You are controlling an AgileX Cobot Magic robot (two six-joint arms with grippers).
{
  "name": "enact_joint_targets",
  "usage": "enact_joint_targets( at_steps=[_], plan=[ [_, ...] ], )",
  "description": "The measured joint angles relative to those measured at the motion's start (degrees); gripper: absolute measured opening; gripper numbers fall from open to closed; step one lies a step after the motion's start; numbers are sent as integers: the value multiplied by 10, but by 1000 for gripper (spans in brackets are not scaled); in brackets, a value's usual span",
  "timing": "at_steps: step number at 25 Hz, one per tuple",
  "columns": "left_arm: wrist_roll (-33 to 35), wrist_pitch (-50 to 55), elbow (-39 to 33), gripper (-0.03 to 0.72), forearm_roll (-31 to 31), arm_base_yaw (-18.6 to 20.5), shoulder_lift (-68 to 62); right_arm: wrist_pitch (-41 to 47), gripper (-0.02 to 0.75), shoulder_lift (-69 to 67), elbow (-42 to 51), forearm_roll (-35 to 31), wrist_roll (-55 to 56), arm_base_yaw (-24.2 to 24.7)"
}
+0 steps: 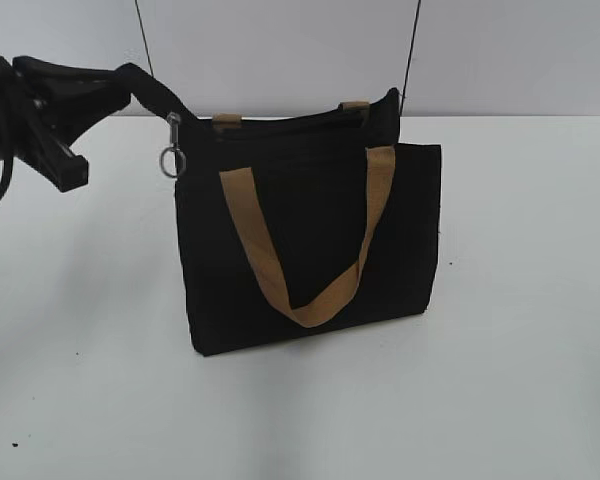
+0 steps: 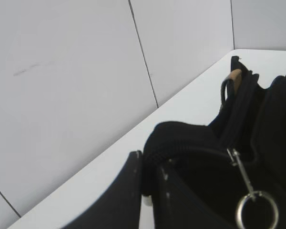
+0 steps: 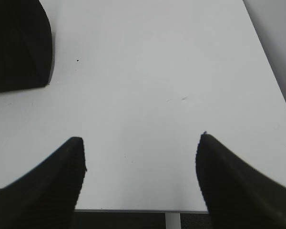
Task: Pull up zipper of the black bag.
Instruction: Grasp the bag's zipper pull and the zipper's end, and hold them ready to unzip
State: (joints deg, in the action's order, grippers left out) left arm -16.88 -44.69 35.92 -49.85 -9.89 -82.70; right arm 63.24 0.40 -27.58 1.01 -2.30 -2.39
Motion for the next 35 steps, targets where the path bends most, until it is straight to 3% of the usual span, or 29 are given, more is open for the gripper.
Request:
enact_joint_targets(
  at_steps=[5, 10, 15, 18, 22, 29, 35],
  plan=[
    [-2, -2, 0, 29, -1, 0, 18, 0, 557, 0, 0, 0, 0, -13],
    [-6, -5, 0, 28, -3, -9, 18, -1, 557, -10, -1, 0, -1, -61],
    [-8, -19, 0, 28, -1, -30, 18, -29, 557, -162, -23, -25, -32, -79],
    [-9, -21, 0, 28, 15, -37, 18, -50, 557, -282, -47, -76, -75, -79],
    [-9, -23, 0, 28, 41, -38, 18, -82, 557, -432, -93, -175, -151, -79],
    [-9, -22, 0, 28, 51, -38, 18, -149, 557, -615, -182, -439, -401, -79],
    [-9, -21, 0, 28, 51, -38, 18, -148, 557, -731, -242, -670, -642, -79]
  ],
)
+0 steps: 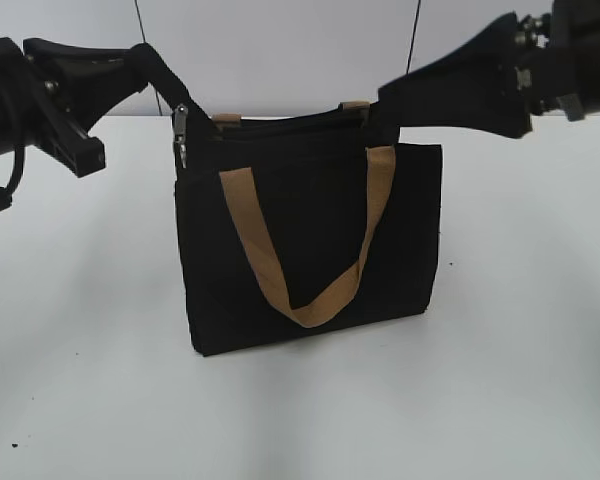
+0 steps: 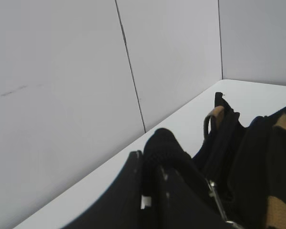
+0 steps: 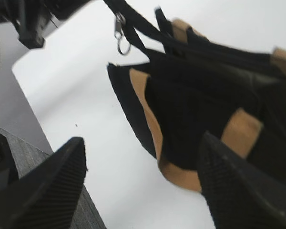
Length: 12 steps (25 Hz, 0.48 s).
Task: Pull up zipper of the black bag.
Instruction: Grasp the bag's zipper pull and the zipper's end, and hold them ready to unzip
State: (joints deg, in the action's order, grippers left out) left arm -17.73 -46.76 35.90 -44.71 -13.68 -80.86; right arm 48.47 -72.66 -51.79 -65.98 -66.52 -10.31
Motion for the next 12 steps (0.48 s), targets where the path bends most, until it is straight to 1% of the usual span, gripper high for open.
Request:
enact_joint_targets(
  at_steps=[2, 4, 8, 12],
  plan=[
    [0, 4, 0, 28, 0, 0, 0, 14, 557, -33, -16, -60, -64, -6],
    [0, 8, 0, 28, 0, 0, 0, 35, 557, -57, -34, -82, -124, -26],
    [0, 12, 0, 27, 0, 0, 0, 36, 557, -98, -69, -88, -175, -98],
    [0, 14, 0, 27, 0, 0, 0, -33, 557, -141, -100, -81, -179, -169]
  ],
)
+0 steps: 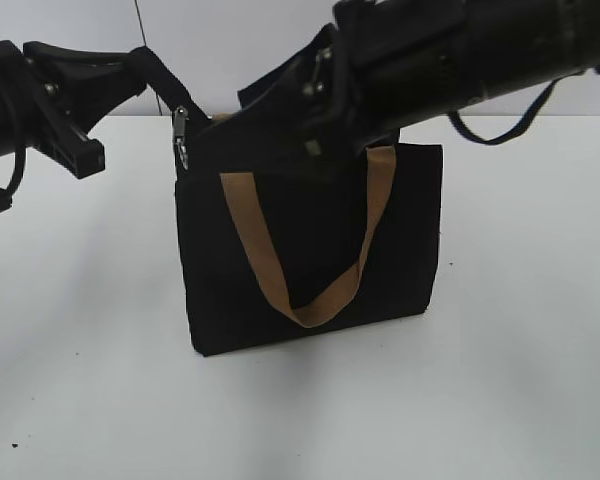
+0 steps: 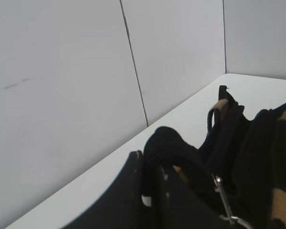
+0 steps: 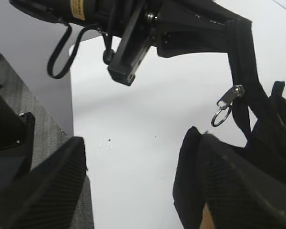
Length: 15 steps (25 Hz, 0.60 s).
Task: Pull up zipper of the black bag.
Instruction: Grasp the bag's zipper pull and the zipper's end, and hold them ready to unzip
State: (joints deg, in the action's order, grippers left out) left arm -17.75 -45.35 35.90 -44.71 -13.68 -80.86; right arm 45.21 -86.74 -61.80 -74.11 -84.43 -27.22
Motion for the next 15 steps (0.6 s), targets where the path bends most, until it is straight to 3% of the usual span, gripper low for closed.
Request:
enact_joint_targets(
  at_steps=[3, 10, 15],
  plan=[
    [0, 2, 0, 27, 0, 0, 0, -58, 536, -35, -10, 5, 0, -31],
    [0, 2, 0, 27, 1, 0, 0, -108, 393, -117, -11, 10, 0, -62],
    [0, 3, 0, 27, 1, 0, 0, -139, 372, -135, -12, -20, 1, -63]
  ],
)
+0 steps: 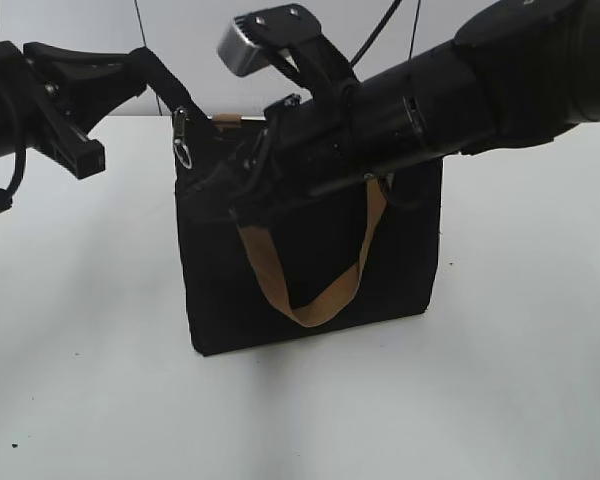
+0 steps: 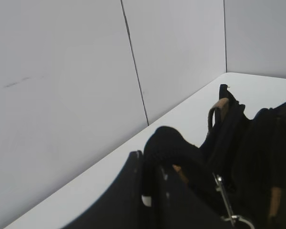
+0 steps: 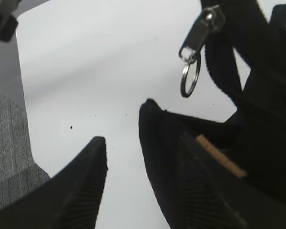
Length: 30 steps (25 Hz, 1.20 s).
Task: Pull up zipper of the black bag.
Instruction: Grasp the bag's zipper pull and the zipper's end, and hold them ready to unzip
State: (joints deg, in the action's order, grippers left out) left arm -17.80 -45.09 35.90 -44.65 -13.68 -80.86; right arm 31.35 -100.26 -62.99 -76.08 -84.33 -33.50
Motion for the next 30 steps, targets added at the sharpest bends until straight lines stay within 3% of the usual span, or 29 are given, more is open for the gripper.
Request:
enact_joint_targets(
  at_steps=[10, 30],
  plan=[
    [0, 1, 0, 27, 2, 0, 0, -10, 368, -10, -62, -20, 48, 0],
    [-10, -15, 0, 27, 35, 0, 0, -27, 357, -47, -68, -14, 61, 0]
  ],
)
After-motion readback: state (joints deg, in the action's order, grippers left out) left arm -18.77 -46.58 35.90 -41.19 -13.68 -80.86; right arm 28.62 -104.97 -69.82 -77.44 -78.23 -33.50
